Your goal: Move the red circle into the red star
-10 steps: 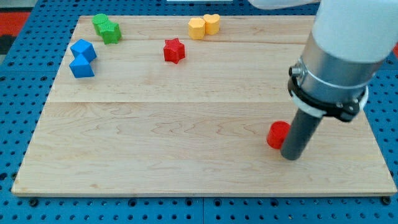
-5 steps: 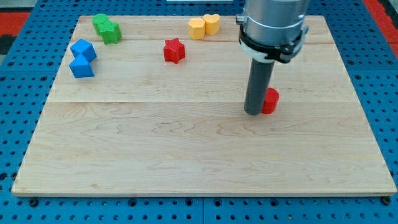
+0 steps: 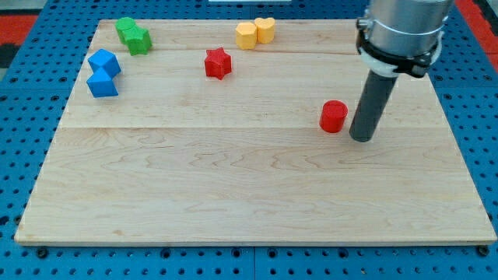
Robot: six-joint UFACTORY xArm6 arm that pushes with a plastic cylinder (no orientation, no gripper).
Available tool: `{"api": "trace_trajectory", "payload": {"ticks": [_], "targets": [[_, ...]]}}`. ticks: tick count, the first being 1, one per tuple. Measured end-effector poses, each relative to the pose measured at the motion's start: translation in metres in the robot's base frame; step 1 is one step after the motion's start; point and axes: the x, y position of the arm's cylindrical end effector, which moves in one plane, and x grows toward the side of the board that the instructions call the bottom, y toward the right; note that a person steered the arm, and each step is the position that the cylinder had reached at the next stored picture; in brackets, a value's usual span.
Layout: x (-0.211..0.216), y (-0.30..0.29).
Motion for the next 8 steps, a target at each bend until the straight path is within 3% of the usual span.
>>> {"api": "trace_trajectory", "payload": {"ticks": [2, 4, 5, 6, 7, 8], "targets": [[-0.043, -0.114], [-0.064, -0.052], [-0.088, -0.111], [-0.083, -0.174], [-0.066, -0.142], [-0.057, -0.203]]}}
